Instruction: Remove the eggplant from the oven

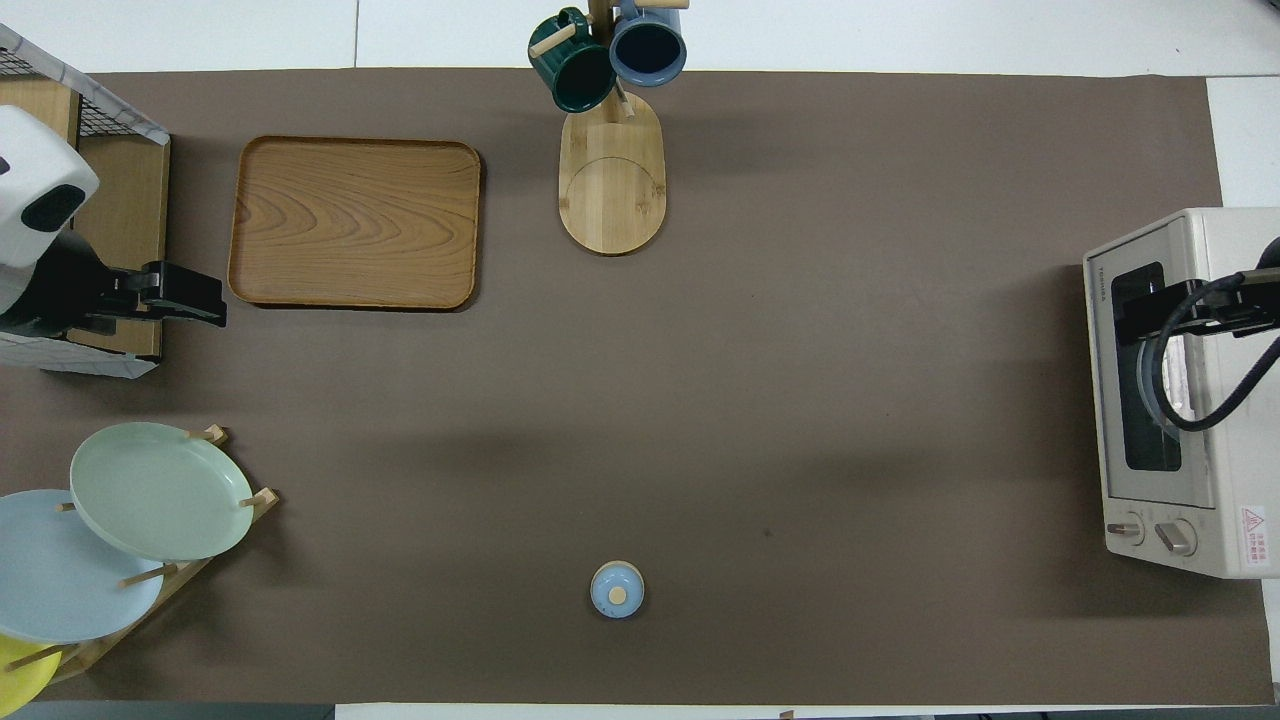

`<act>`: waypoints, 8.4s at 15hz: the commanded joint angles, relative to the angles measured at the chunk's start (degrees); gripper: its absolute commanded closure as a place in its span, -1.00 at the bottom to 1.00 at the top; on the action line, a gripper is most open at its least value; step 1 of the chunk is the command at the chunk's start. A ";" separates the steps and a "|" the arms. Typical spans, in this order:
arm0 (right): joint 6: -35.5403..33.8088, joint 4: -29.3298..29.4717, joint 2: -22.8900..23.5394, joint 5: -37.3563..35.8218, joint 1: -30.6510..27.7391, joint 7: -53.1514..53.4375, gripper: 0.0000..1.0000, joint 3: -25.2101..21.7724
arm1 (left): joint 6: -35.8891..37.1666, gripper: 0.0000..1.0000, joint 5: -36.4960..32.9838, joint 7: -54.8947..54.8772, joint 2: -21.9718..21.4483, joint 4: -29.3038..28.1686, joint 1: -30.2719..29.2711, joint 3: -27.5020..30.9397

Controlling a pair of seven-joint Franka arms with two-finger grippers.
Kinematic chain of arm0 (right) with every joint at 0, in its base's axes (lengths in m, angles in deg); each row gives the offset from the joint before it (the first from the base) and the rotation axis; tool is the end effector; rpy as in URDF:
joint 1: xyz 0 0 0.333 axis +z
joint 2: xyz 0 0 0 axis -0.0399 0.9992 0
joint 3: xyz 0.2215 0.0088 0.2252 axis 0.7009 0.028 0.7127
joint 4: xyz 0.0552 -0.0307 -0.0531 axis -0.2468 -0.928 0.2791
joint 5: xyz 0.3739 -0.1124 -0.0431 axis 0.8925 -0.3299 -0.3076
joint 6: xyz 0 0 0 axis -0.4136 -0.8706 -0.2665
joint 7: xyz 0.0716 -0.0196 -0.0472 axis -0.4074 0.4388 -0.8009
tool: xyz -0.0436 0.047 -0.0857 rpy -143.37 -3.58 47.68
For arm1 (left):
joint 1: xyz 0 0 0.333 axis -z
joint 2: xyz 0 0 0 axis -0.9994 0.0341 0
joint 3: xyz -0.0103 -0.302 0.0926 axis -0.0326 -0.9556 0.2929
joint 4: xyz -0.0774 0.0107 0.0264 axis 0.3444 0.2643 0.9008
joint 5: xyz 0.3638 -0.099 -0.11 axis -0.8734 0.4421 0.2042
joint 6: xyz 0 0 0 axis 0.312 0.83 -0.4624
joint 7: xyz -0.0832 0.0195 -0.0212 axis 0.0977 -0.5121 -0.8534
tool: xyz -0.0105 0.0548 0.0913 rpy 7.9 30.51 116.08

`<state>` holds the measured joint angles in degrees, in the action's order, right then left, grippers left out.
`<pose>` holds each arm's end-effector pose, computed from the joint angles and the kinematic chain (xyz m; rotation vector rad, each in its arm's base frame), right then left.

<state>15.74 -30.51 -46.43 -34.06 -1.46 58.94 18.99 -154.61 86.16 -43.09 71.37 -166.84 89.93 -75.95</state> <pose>0.5398 -0.0363 0.5848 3.1330 0.1925 -0.1294 0.5443 -0.0739 0.5929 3.1236 -0.0285 -0.0331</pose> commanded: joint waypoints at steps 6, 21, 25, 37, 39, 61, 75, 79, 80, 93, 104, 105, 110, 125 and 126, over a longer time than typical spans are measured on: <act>11.75 -11.78 -3.57 -1.72 -4.51 -2.50 1.00 -0.11 | 0.26 -1.00 -0.07 0.06 -0.69 -0.32 -0.65 -0.36; 20.18 -18.98 -1.37 -8.14 -7.94 -0.19 1.00 -0.11 | 0.26 -1.00 -0.07 0.06 -0.69 -0.32 -0.65 -0.27; 21.32 -19.69 -1.37 -8.14 -7.86 -0.80 1.00 -0.02 | 0.26 -1.00 -0.07 0.06 -0.78 -0.32 -0.65 -0.36; 35.82 -26.72 3.98 -5.43 -3.29 -0.63 1.00 0.77 | 0.26 -1.00 -0.07 0.06 -0.69 -0.32 -0.65 -0.36; 40.73 -28.82 4.43 -4.37 -2.59 -0.37 1.00 1.29 | 0.26 -1.00 -0.07 0.06 -0.69 -0.32 -0.65 -0.27; 47.09 -31.38 8.56 -4.19 3.92 7.71 1.00 1.47 | 0.26 -1.00 -0.07 0.06 -0.78 -0.32 -0.74 0.08; 23.35 -20.74 3.47 -4.98 0.42 2.21 -0.15 0.86 | 0.17 -1.00 -0.16 0.15 -0.87 -0.23 -1.97 0.08; 28.17 -25.12 2.07 -4.89 -1.62 -0.64 0.20 0.95 | 0.00 -1.00 -0.07 0.15 -0.87 -0.23 -1.97 0.08; 29.93 -26.36 1.80 -4.89 -1.62 -0.20 0.21 0.95 | -0.26 -1.00 -0.07 0.24 -0.87 -0.23 -2.06 0.08; 35.22 -31.12 0.92 -4.98 -3.02 -3.79 0.26 0.86 | -3.95 -1.00 0.46 -0.46 -0.16 -0.05 -2.85 0.17; 35.04 -30.85 1.01 -5.07 -3.11 -7.31 1.00 0.77 | -3.96 -1.00 0.37 3.48 -0.16 0.83 -4.43 0.08; 34.95 -30.85 1.01 -5.07 -3.02 -7.92 1.00 0.77 | -3.78 -1.00 0.37 3.58 -0.16 0.91 -4.43 0.08; 29.70 -26.30 2.06 -7.16 -0.75 -7.41 1.00 1.56 | -3.69 -1.00 0.37 4.10 -0.07 1.44 -4.43 0.00; 17.03 -4.24 11.10 -10.95 36.33 32.50 1.00 2.09 | -5.54 -1.00 0.37 4.54 -0.60 -0.31 -5.49 0.08; 16.59 -1.44 13.11 -10.61 38.70 32.94 1.00 2.17 | -5.54 -1.00 0.46 4.46 -0.60 -0.49 -5.40 0.08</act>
<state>34.40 -39.21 -38.18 -44.21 34.53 90.57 21.14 -159.09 86.17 -38.28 71.37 -166.01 85.20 -75.34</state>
